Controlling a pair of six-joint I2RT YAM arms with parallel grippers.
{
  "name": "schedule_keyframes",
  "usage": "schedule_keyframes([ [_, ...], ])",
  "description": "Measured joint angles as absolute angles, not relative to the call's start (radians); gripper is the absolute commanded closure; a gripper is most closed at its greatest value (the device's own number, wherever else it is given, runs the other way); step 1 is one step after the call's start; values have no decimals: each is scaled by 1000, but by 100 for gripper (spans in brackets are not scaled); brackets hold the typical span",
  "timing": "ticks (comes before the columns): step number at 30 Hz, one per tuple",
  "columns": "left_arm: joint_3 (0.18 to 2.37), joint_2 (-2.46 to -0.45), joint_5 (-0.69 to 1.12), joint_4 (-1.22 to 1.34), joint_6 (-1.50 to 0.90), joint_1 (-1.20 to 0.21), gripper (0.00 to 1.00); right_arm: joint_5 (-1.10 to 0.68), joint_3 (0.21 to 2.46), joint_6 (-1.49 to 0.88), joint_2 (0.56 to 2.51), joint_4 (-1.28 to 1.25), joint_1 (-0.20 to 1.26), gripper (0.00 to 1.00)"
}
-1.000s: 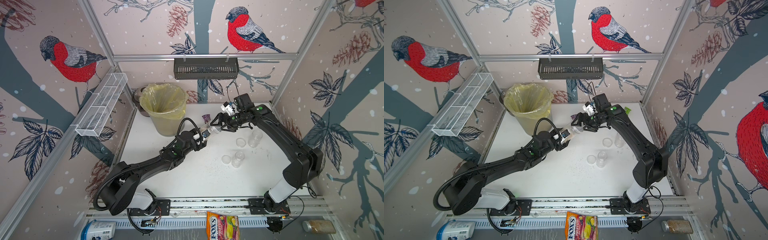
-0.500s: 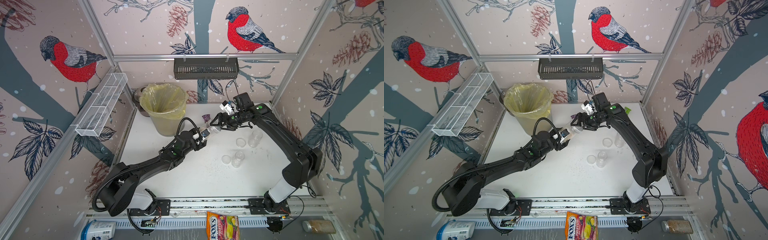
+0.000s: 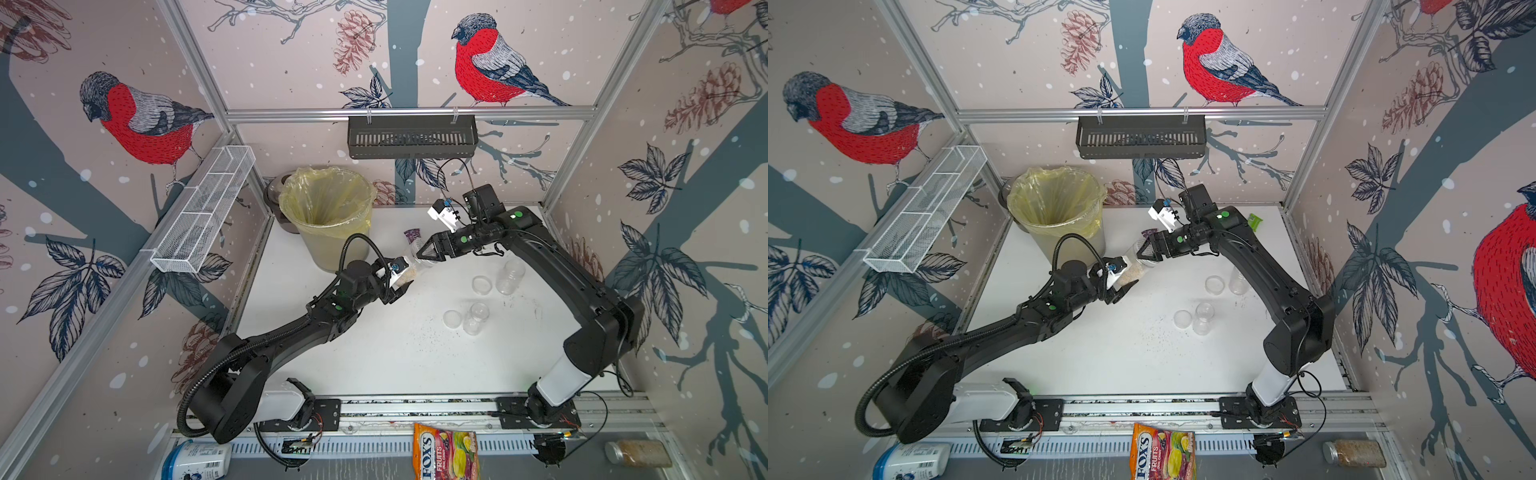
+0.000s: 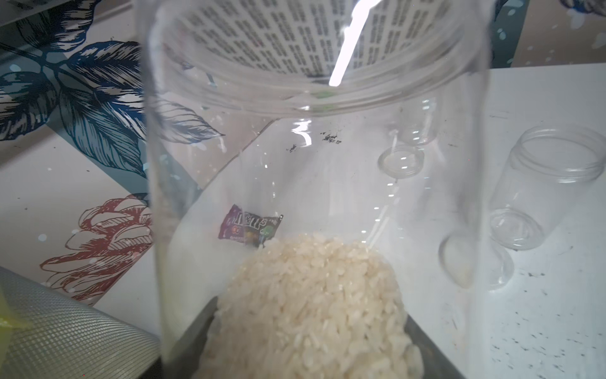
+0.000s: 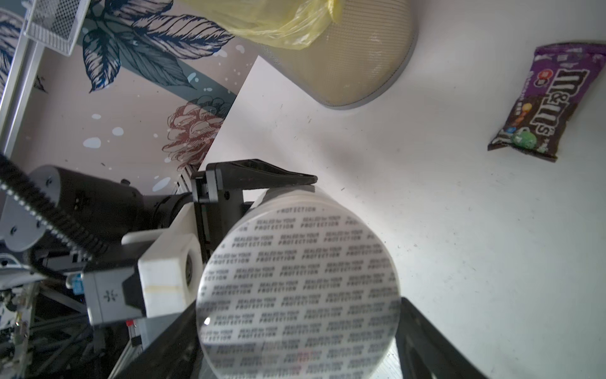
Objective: Empty moldy rice from jars
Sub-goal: Unscrew the lid from the jar.
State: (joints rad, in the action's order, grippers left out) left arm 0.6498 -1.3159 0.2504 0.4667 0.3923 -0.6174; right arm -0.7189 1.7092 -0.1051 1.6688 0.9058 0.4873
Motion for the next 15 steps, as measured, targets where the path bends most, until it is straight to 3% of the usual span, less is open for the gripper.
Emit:
schedule_keyframes([
  [13,666,-1315,342,440,374,-610,77,-770,1768,286,1697,1024,481,43],
  [15,678,-1323,344,429,374,-606,78,-768,1809,321,1728,1049,481,37],
])
